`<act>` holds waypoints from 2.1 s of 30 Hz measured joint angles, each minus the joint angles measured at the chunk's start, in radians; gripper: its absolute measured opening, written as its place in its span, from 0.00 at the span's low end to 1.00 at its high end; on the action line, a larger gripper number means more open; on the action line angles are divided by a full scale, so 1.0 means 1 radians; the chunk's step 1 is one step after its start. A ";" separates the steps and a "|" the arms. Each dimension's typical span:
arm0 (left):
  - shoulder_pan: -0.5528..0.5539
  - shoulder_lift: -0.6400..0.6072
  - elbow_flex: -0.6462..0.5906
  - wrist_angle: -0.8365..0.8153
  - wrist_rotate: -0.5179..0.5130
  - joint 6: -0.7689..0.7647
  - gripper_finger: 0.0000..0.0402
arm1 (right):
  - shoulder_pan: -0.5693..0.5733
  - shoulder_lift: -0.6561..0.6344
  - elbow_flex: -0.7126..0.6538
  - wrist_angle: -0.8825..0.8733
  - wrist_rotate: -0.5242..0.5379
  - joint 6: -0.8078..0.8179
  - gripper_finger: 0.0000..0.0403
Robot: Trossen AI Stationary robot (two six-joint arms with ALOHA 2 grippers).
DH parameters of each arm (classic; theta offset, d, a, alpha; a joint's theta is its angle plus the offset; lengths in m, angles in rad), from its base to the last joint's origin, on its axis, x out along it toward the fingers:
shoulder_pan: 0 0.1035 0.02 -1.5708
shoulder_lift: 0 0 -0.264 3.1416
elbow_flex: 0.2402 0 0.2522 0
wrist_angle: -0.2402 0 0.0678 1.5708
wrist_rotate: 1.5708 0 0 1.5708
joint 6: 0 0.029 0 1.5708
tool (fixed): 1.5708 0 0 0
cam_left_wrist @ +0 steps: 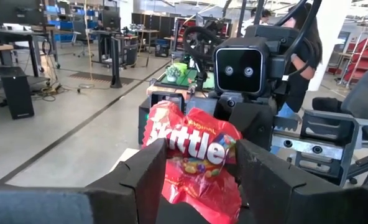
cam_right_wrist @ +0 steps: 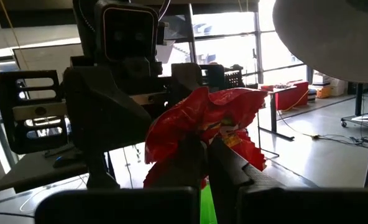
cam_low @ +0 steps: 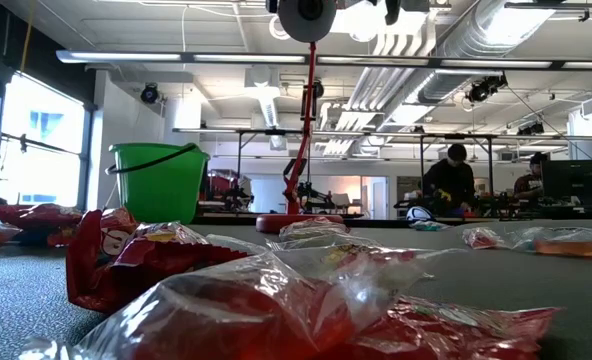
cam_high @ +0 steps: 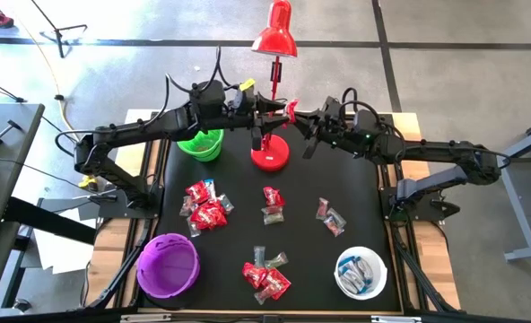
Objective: Sort candy
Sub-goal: Put the red candy into the purple bucket
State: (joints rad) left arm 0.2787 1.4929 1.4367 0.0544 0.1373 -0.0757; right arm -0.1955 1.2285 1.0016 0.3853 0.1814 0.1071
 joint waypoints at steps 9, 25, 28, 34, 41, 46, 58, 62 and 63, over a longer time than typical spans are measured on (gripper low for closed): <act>0.000 -0.001 0.000 -0.005 0.005 0.001 0.37 | 0.000 0.000 0.000 -0.002 -0.002 0.000 0.02; 0.002 -0.003 0.002 -0.055 0.008 0.001 0.13 | 0.000 0.002 -0.002 -0.004 0.000 -0.003 0.02; 0.007 -0.003 0.002 -0.055 0.010 0.000 0.08 | 0.000 0.002 -0.002 -0.003 0.001 -0.003 0.02; 0.009 -0.003 0.002 -0.056 0.010 0.000 0.01 | 0.000 0.002 -0.002 0.000 0.002 -0.003 0.02; 0.009 -0.003 0.002 -0.055 0.002 -0.004 0.02 | 0.000 0.001 -0.002 0.000 0.002 -0.003 0.02; 0.010 -0.003 0.002 -0.056 0.001 -0.025 0.08 | 0.000 0.001 -0.002 -0.001 0.002 -0.003 0.02; 0.007 -0.001 0.000 -0.058 0.001 0.059 0.35 | 0.000 0.001 -0.002 -0.018 -0.001 -0.003 0.02; 0.008 0.000 0.000 -0.045 0.001 0.069 0.44 | 0.000 0.001 0.000 -0.023 -0.002 -0.003 0.02; 0.008 0.000 0.000 -0.040 0.001 0.069 0.45 | 0.000 0.001 0.000 -0.024 -0.003 -0.003 0.02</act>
State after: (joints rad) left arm 0.2863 1.4933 1.4364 0.0141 0.1384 -0.0067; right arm -0.1958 1.2293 1.0012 0.3610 0.1789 0.1040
